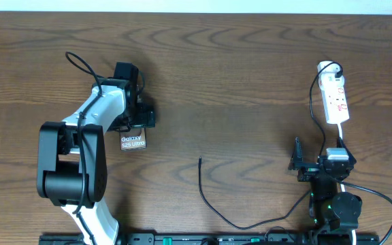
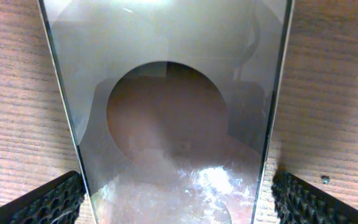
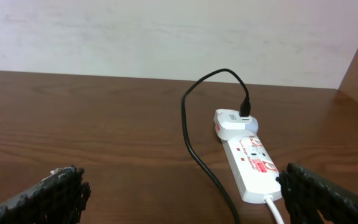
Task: Plug charger to phone and switch on socket
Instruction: 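Close the left gripper on the phone's long edges, then lift the phone with the left gripper and turn it upright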
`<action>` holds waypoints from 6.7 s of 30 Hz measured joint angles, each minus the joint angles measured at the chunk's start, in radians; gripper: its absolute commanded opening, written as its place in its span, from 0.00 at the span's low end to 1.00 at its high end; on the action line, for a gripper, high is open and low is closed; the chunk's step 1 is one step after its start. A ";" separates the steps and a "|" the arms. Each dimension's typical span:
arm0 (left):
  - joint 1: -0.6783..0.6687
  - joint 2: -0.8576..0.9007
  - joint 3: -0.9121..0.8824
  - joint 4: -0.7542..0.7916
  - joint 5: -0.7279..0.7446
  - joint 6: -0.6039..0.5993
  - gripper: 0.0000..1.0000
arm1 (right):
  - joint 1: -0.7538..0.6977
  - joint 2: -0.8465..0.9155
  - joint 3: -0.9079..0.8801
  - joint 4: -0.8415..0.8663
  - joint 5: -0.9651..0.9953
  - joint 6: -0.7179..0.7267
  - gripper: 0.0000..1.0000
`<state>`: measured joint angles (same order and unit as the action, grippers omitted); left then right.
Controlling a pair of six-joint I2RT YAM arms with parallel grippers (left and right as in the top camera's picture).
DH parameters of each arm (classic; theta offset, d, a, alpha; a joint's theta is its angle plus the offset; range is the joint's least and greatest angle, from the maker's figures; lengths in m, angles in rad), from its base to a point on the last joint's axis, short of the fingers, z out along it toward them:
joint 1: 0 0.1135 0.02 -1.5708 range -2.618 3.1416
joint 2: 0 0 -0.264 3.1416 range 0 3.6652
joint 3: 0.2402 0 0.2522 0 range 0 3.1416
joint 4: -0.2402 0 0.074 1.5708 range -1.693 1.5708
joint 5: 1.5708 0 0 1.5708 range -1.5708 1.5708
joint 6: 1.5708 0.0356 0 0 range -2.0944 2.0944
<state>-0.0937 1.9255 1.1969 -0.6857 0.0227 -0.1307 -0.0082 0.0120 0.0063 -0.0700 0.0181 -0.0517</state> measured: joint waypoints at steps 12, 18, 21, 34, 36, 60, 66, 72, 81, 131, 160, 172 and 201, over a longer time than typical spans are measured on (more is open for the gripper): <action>0.000 -0.011 -0.019 0.023 0.005 0.000 0.98 | 0.000 0.000 0.000 0.000 0.000 0.000 0.99; 0.000 -0.011 -0.019 0.023 0.005 0.000 0.98 | 0.000 0.000 0.000 0.000 0.000 0.000 0.99; 0.000 -0.011 -0.020 0.024 0.005 0.000 0.98 | 0.000 0.000 0.000 0.000 0.000 0.000 0.99; 0.000 -0.014 -0.025 0.029 0.005 0.000 0.98 | 0.000 0.000 0.000 0.000 0.000 0.000 0.99; 0.000 -0.014 -0.025 0.029 0.005 0.000 0.98 | 0.000 0.000 0.000 0.000 0.000 0.000 0.99; -0.001 -0.014 -0.027 0.033 0.017 0.000 0.78 | 0.000 0.000 0.000 0.000 0.000 0.000 0.99; -0.001 -0.014 -0.027 0.034 0.017 -0.002 0.87 | 0.000 0.000 0.000 0.000 0.000 0.000 0.99; 0.000 -0.014 -0.028 0.033 0.017 -0.003 0.88 | 0.000 0.000 0.000 0.000 0.000 0.000 0.99; -0.001 -0.016 -0.030 0.037 0.020 -0.004 0.71 | 0.000 0.000 0.000 0.000 0.000 0.000 0.99; -0.001 -0.208 -0.030 0.033 0.423 -0.004 0.11 | 0.000 0.000 0.000 0.000 0.000 0.000 0.99; -0.001 -0.208 -0.030 0.088 1.048 -0.714 0.08 | 0.000 0.000 0.000 0.000 0.000 0.000 0.99; -0.001 -0.208 -0.030 0.197 1.198 -0.970 0.08 | 0.000 0.000 0.000 0.000 0.000 0.000 0.99; -0.001 -0.208 -0.030 0.206 1.329 -1.205 0.07 | 0.000 0.000 0.000 0.000 0.000 0.000 0.99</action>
<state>-0.0948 1.7180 1.1671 -0.4797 1.3521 -1.3357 -0.0082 0.0120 0.0067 -0.0700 0.0181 -0.0517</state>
